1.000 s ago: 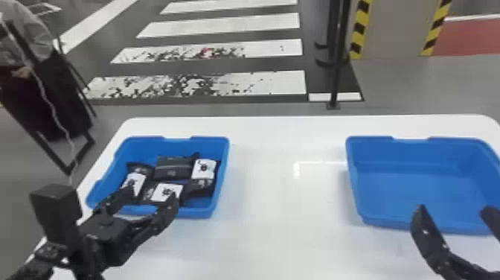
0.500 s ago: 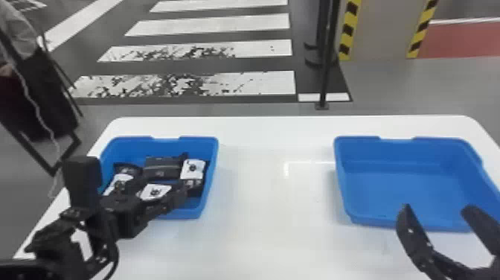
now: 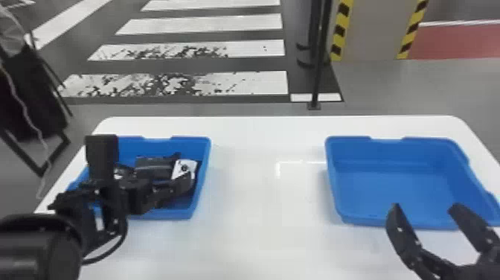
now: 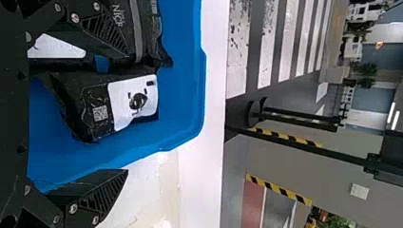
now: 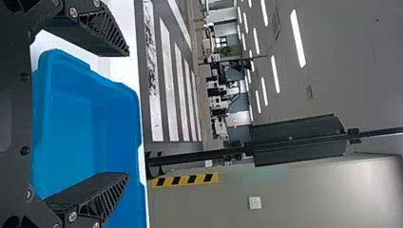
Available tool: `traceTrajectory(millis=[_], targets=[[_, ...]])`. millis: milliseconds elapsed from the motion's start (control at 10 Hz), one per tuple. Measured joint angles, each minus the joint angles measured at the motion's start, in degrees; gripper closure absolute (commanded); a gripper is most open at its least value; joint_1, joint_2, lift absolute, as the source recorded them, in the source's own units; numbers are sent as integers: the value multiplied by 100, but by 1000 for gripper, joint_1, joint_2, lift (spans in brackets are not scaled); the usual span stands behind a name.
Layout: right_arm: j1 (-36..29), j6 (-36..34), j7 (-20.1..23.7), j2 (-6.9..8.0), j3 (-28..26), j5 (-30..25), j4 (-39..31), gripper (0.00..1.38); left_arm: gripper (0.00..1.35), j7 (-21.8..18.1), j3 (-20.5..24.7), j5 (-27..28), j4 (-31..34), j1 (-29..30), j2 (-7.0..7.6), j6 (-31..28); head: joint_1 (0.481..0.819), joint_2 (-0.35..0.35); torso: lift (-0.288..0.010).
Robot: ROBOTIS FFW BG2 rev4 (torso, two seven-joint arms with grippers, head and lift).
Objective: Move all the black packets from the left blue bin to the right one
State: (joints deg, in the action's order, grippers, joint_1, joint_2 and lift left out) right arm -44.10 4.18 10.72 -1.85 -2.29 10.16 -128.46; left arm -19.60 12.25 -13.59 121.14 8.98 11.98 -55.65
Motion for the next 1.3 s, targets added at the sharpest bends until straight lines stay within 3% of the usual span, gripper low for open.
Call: traceTrajectory(millis=[500, 600, 800, 900, 1100, 1300], targets=[[-5, 1, 9, 0, 0, 24, 0, 134, 214, -43, -264, 152, -1016, -900, 61, -580, 695, 91, -185], [-5, 1, 9, 0, 0, 31, 0, 134, 288, -72, -332, 87, -1170, -1016, 95, -707, 695, 82, -185], [-5, -4, 9, 4, 9, 35, 0, 134, 912, -253, -410, -15, -1404, -1153, 119, -804, 695, 66, -185], [-5, -7, 9, 8, 11, 41, 2, 134, 1144, -277, -464, -16, -1427, -1185, 132, -877, 695, 63, -185], [-14, -3, 9, 9, 12, 46, 4, 134, 1204, -361, -488, 80, -1383, -1164, 148, -885, 695, 61, -185], [-18, -3, 9, 9, 30, 46, 2, 134, 1204, -370, -337, 365, -650, -901, 163, -1114, 695, 77, -185]])
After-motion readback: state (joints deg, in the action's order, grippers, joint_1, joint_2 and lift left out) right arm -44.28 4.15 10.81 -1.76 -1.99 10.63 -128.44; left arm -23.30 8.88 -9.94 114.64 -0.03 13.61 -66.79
